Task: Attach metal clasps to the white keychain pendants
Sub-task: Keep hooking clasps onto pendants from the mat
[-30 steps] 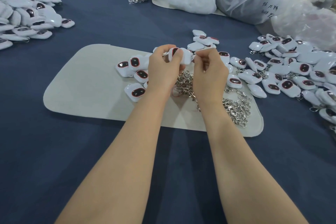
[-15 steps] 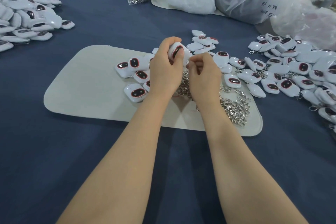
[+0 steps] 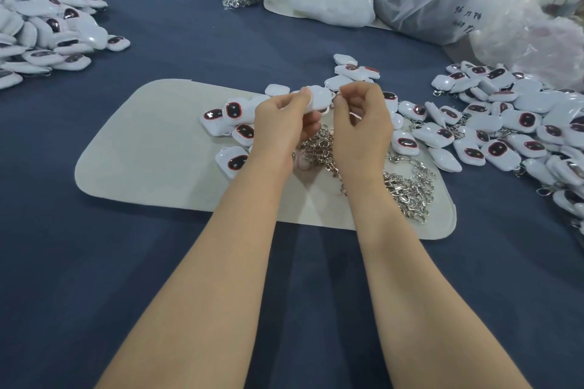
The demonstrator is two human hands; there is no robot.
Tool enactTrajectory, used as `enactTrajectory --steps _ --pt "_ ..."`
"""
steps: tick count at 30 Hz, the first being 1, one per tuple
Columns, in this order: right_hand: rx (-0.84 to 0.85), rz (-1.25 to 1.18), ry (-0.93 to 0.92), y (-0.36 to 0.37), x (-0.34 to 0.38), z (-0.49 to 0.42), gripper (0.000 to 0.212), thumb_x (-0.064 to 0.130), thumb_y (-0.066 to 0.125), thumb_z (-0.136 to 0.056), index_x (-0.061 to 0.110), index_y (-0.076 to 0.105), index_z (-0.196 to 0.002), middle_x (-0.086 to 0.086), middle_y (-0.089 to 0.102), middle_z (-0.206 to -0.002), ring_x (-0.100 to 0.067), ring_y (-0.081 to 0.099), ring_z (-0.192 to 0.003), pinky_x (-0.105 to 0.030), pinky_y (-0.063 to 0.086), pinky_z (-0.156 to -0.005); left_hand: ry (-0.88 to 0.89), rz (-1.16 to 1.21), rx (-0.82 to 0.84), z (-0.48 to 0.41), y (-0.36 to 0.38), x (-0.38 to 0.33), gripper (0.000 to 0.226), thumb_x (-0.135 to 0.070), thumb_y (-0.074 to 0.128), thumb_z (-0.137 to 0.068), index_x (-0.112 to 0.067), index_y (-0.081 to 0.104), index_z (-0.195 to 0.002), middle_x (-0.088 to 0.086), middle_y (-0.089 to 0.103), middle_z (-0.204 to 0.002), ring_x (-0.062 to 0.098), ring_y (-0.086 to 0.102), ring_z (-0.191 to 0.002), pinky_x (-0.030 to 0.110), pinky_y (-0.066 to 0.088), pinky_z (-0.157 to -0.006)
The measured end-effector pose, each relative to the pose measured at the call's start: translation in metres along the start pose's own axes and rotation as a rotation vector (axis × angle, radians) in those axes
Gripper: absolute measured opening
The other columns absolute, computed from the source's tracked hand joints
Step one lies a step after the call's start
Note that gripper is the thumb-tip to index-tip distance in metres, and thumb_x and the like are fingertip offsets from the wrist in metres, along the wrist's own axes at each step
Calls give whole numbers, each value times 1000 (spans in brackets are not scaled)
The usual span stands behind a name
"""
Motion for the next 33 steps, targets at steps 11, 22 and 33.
enactTrajectory --steps 11,22,33 --pt "21 196 -52 -1 -2 -3 16 5 54 -89 9 68 -94 7 63 -83 -6 53 -75 -4 35 -68 462 -444 -27 9 6 -27 19 -15 54 -93 -18 59 -112 1 64 -100 20 61 -88 28 51 -83" --pt "68 196 -18 2 -4 -1 13 5 52 -89 9 63 -95 6 61 -82 -11 56 -77 -18 43 -74 602 -590 -10 15 12 -31 22 -16 53 -94 -19 59 -115 -9 60 -98 4 53 -79 13 43 -76" --pt "31 -53 82 4 -1 -1 11 6 56 -90 16 59 -93 14 60 -85 -5 59 -84 -17 48 -83 -184 239 68 4 5 6 13 -10 55 -94 -8 58 -82 4 57 -76 7 54 -60 13 51 -51"
Point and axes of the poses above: each hand's wrist, its own z-axis away from the middle knuckle, its own y-axis out of the palm, x = y × z, the point moved 7 cm from there along -z, towards the middle knuckle
